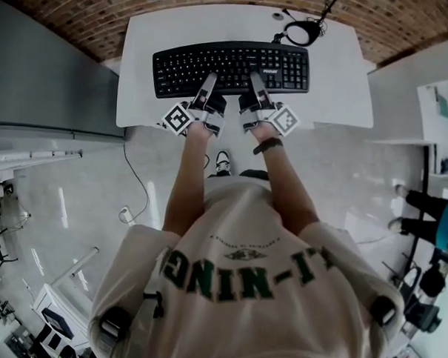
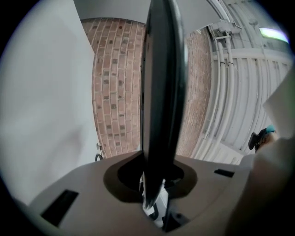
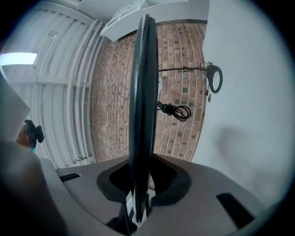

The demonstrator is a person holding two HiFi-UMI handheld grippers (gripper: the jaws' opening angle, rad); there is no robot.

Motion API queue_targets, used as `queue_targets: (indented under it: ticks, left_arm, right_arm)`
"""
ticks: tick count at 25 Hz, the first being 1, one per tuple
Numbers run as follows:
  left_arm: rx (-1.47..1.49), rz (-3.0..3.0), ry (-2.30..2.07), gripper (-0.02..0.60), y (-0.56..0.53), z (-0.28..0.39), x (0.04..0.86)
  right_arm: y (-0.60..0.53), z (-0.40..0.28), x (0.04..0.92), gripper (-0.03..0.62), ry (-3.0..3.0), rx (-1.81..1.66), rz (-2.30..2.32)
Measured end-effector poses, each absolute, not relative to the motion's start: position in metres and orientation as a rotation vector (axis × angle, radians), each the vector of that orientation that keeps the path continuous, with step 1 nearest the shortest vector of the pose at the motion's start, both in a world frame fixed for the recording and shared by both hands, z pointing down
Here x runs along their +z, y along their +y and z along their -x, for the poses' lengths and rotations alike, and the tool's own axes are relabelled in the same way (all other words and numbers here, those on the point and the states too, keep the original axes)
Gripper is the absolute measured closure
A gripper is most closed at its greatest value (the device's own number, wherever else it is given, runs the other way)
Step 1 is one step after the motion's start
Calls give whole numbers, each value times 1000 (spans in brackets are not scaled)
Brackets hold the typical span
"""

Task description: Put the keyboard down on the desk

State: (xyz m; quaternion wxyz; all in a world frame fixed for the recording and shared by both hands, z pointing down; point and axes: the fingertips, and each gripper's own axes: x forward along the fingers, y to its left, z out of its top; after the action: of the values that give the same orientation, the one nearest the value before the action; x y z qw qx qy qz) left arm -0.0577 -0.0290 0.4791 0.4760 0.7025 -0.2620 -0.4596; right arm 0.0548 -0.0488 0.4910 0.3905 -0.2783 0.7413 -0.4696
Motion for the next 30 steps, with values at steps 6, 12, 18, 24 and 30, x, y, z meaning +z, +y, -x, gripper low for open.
queue_targets:
  ticks: [6,12,18,24,30]
  left_arm:
    - [-1077,-1699,-652,518,-58,58,501]
    - [-1060,-1691,-647,518,-75,55,508]
    - [-1046,-1648,-666,518,-144,52,523]
    - [-1042,-1601,-696,518,-204,48,535]
    - [-1017,-1551,-722,518,-244,47,551]
  right_arm:
    - [-76,-57,511,528,1855,-1212,744]
    - [-91,-60,521,528,1823,-1224,755]
    - [-162,-64,541,528,1801,-1288,797]
    - [-222,-67,550,528,1793,-1333,804]
    - [-265,-67,569,528,1781,-1394,824]
